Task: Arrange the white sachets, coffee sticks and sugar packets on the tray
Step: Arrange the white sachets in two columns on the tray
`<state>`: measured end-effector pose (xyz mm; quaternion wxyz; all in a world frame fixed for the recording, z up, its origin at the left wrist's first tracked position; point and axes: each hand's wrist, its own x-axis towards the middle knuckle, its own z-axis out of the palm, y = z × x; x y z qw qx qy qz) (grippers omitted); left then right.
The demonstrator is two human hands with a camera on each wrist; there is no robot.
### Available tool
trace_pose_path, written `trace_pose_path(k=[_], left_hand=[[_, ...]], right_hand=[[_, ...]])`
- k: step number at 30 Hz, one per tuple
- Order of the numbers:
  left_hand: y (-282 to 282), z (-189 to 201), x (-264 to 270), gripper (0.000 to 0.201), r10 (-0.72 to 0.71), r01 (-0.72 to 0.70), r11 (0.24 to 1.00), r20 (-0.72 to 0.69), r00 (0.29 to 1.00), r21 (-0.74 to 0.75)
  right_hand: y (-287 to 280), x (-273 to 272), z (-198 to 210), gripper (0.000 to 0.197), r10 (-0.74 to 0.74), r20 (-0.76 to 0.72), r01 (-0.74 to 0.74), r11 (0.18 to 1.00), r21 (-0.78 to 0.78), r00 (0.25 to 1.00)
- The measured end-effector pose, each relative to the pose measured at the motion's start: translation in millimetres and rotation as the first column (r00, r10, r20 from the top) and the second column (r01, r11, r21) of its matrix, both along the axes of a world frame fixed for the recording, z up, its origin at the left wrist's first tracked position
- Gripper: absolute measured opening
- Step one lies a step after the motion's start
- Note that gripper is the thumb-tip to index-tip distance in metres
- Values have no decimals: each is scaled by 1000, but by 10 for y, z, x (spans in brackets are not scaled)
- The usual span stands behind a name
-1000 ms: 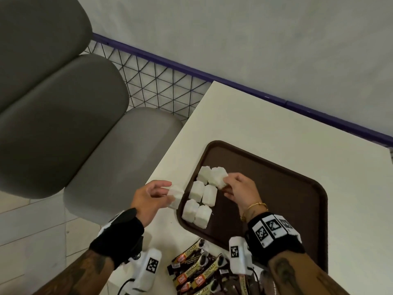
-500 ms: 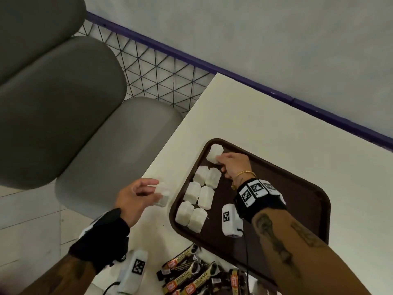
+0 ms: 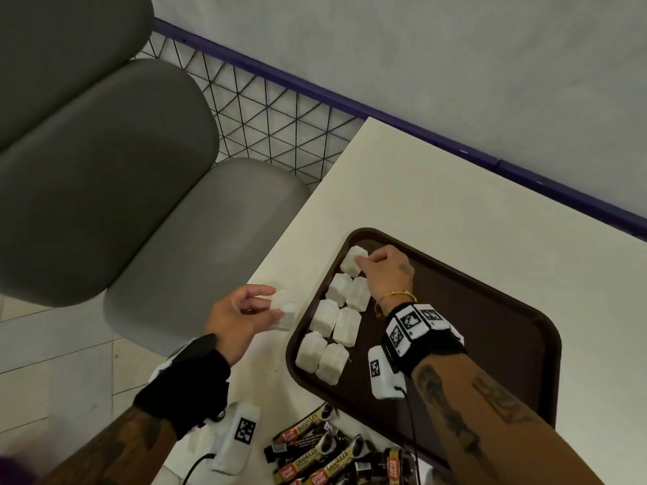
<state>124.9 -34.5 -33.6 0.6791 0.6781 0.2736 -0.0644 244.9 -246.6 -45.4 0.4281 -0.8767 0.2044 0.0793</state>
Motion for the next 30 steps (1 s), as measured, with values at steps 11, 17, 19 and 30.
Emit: trace_pose_path(k=[11,17,19,30], left_hand=[[-283,131,138,35,-76,77,994,17,997,-81],[-141,123,49,32,-128,127,990,1,992,-56],[4,92,-20,30,-100,99,995,-24,995,-26],[326,33,-275,25,-19,19,1000,-58,998,4]], right_hand=[[169,-861,310,21,336,-165,-154,745,649,927],[46,-682,202,22,61,-157,32,849,528,986],[-66,-509,166,13,-49,-123,93,917,389,991],[-205,-90,-219,20,-219,-52,222,973,62,974]])
